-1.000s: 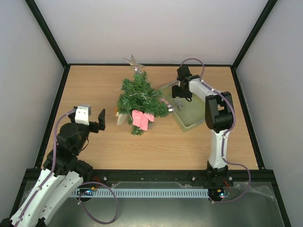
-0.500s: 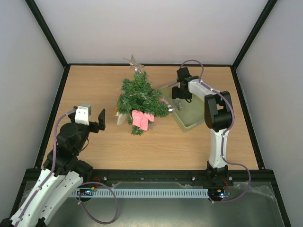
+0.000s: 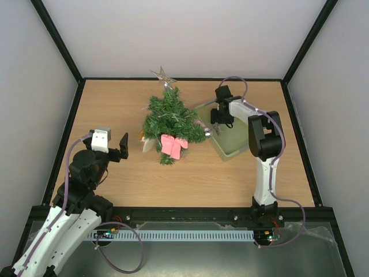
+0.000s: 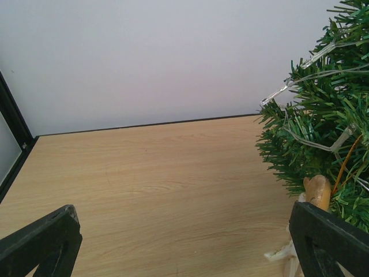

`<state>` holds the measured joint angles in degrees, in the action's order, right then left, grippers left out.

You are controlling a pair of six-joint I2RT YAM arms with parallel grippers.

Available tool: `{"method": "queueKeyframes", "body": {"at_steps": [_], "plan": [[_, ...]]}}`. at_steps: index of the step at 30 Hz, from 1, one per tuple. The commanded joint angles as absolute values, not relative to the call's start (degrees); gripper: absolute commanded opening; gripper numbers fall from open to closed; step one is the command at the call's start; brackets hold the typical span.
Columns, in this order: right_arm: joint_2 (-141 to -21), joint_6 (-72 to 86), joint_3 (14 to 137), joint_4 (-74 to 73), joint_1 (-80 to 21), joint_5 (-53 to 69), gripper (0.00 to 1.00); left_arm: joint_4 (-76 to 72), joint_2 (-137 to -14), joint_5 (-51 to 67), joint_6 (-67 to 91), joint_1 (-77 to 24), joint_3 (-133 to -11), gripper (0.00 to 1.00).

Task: Decorate the small christmas tree
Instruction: Pick up the decoration item from the storage box.

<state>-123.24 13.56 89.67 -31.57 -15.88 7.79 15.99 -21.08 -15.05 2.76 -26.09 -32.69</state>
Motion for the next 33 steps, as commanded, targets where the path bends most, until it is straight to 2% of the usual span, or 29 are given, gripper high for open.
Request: {"method": "queueKeyframes", "body": {"at_steps": [1,11,16,33], "plan": [[-124.71,15.22,85.61,-31.47,-16.76,11.83,0.58,15.41,-20.92,-15.42,2.28,-26.36,-32.69,1.00],[-119.97,16.26,81.02,-25.62,-15.71,23.97,0.59,15.64,-20.92,-15.60,2.28,-26.36,-32.80,1.00],[-117.56,17.67,77.72,-21.78,-13.28,35.03,0.59,15.57,-20.92,-15.56,2.37,-26.35,-32.75,1.00],[-115.15,8.16,75.83,-31.33,-12.24,41.51,0.52,15.57,-20.48,-15.29,2.37,-26.37,-32.77,1.00]]}}
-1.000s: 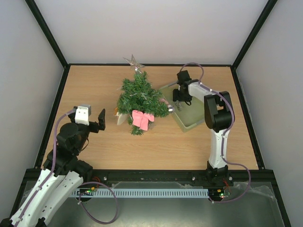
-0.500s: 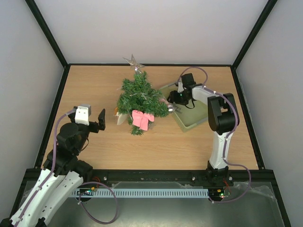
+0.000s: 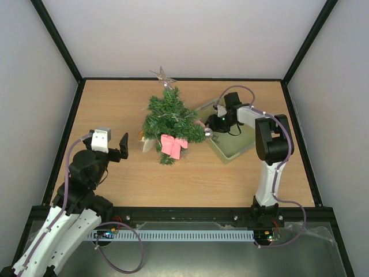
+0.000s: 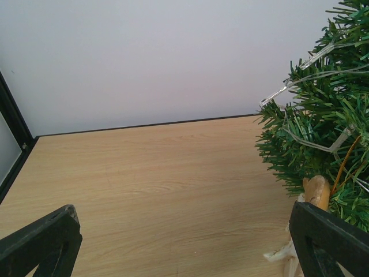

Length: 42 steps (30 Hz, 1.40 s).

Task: Decorate the small christmas tree
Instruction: Pick up the decoration item from the storage box.

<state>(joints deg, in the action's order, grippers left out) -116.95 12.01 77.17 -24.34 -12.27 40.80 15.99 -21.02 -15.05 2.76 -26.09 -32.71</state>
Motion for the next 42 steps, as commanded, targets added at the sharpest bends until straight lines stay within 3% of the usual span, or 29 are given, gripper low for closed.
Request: {"method": "queueKeyframes", "body": {"at_steps": [1,12,42], "plan": [[-115.00,7.44,75.80,-32.14,-12.15,41.15,0.52,15.56,-20.48,-15.29,2.37,-26.37,-32.74,1.00],[-113.00,1.72,73.59,-36.84,-11.99,45.82,0.44,15.55,-19.97,-15.03,2.37,-26.37,-32.65,1.00],[-109.30,5.39,69.13,-30.75,-12.00,50.94,0.41,15.54,-19.65,-14.99,2.37,-26.54,-32.64,1.00]]}}
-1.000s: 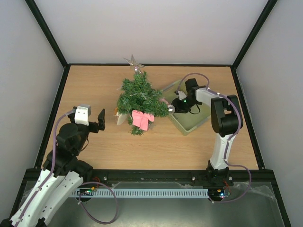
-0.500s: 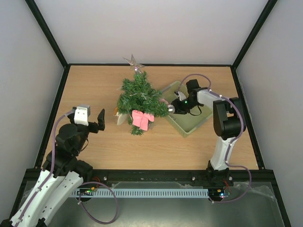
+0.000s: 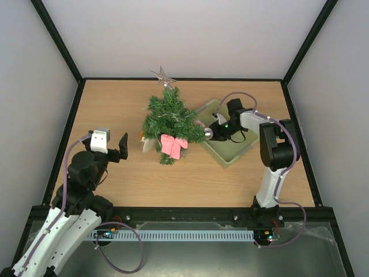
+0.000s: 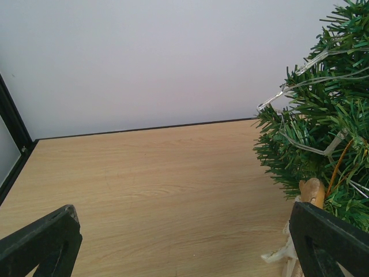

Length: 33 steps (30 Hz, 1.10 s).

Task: Decorate the small christmas tree
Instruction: Pick up the decoration item from the storage box.

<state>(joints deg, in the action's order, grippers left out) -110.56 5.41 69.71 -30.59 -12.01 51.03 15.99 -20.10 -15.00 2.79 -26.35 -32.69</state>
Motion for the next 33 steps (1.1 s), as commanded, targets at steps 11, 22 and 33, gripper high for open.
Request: {"method": "queueKeyframes", "body": {"at_steps": [11,22,33], "plan": [[-109.64,5.37,68.99,-30.40,-12.49,49.93,0.32,15.67,-19.51,-15.11,2.37,-26.54,-32.69,1.00],[-111.09,5.32,69.60,-30.60,-14.05,47.17,0.28,15.73,-19.25,-15.29,2.37,-26.53,-32.76,1.00],[-104.67,5.69,71.13,-29.69,-14.14,34.26,0.02,15.82,-19.20,-15.42,2.37,-26.63,-32.80,1.00]]}}
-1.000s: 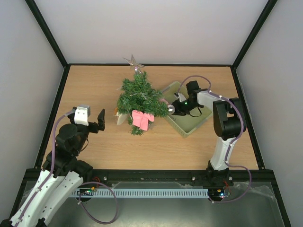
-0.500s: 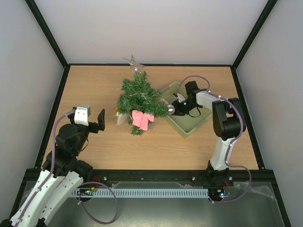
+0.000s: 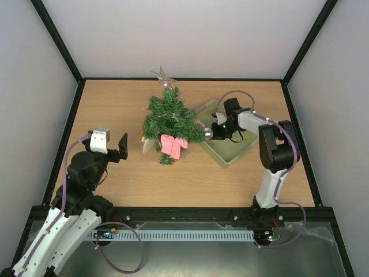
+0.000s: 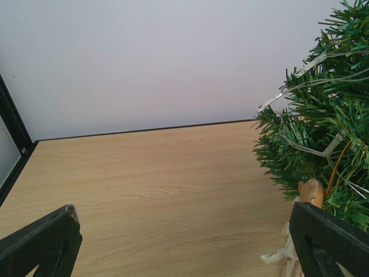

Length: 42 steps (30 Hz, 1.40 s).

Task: Decorate the small christmas tree
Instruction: Pick up the decoration item from the storage box, then move the storage box to the center of the board.

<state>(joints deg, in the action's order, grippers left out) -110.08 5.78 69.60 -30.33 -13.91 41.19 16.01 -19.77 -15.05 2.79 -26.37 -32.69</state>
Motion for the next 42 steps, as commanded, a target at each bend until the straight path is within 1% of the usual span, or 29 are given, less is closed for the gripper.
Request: {"method": "queueKeyframes", "body": {"at_steps": [1,8,10,14,18,23,27,32,37,42], "plan": [[-103.68,5.84,71.30,-29.70,-14.13,32.86,0.02,15.82,-19.29,-15.41,2.42,-26.63,-32.88,1.00],[-95.73,9.96,72.27,-32.01,-14.85,12.90,0.02,17.69,-22.89,-17.43,5.47,-26.63,-35.29,1.00],[-92.86,11.60,72.29,-32.50,-16.27,10.50,0.02,18.28,-24.46,-17.09,6.36,-26.54,-36.06,1.00],[-87.92,16.32,71.32,-34.66,-18.28,11.12,0.02,18.91,-27.07,-16.48,8.08,-26.46,-37.49,1.00],[-82.12,18.70,68.27,-36.72,-20.88,15.68,0.02,19.01,-28.75,-14.76,8.56,-26.28,-38.72,1.00],[-73.32,24.10,60.81,-35.47,-26.59,21.23,0.02,20.67,-32.28,-12.42,9.28,-25.10,-41.45,1.00],[-68.69,29.32,55.06,-33.30,-31.56,22.62,0.02,22.21,-35.62,-8.17,11.67,-22.65,-44.37,1.00],[-66.62,32.44,48.97,-31.36,-34.42,20.97,0.02,22.77,-39.27,0.18,14.85,-17.98,-47.33,0.94],[-65.33,33.26,44.74,-29.14,-34.51,14.35,0.02,22.19,-41.19,6.99,16.28,-13.72,-49.14,0.89],[-67.31,32.24,42.70,-27.67,-34.50,6.94,0.02,21.46,-42.46,10.53,16.61,-13.16,-50.13,0.86]]}}
